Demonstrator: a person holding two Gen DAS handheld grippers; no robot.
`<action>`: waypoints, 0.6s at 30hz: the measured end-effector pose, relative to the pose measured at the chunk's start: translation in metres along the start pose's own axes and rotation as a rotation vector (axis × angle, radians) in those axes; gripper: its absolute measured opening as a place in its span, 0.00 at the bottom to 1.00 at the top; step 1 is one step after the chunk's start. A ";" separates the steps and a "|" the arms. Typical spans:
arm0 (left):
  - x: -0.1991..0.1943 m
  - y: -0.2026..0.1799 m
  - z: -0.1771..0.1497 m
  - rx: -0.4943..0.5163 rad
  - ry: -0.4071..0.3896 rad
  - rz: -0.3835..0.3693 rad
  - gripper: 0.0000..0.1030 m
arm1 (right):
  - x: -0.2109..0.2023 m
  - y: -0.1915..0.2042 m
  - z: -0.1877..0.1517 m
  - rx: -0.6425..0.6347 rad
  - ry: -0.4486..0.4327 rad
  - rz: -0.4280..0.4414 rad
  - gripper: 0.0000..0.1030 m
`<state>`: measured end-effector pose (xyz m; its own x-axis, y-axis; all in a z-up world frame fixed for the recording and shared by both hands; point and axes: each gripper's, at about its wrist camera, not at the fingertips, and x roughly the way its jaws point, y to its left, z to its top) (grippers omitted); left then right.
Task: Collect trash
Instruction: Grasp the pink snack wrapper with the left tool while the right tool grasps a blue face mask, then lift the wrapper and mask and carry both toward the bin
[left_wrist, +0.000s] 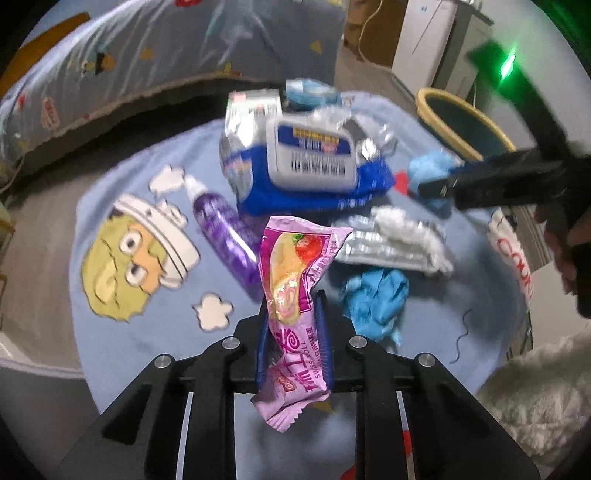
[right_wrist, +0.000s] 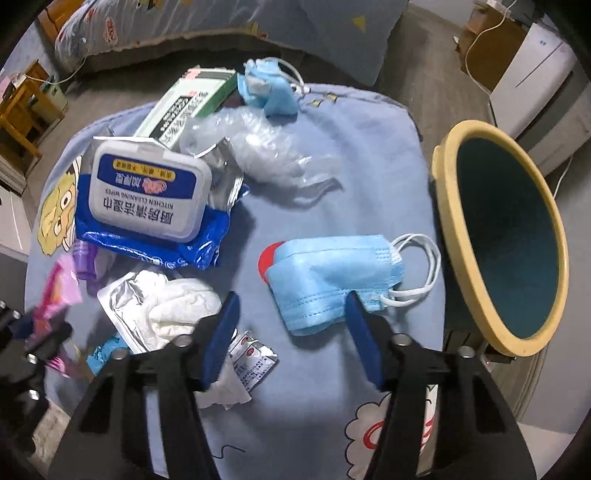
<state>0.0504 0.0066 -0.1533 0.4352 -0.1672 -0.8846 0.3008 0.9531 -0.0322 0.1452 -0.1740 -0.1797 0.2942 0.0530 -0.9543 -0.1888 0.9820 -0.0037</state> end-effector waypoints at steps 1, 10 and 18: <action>-0.005 0.001 0.003 -0.003 -0.020 0.001 0.22 | 0.001 0.000 0.000 -0.002 0.001 -0.005 0.46; -0.028 0.006 0.022 -0.015 -0.105 0.005 0.22 | -0.007 -0.002 0.008 0.016 -0.016 0.007 0.24; -0.045 0.005 0.036 -0.020 -0.165 0.024 0.22 | -0.043 -0.001 0.009 0.033 -0.096 0.031 0.24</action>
<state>0.0630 0.0094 -0.0967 0.5759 -0.1816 -0.7971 0.2720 0.9620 -0.0226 0.1407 -0.1752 -0.1360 0.3770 0.0987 -0.9209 -0.1688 0.9850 0.0364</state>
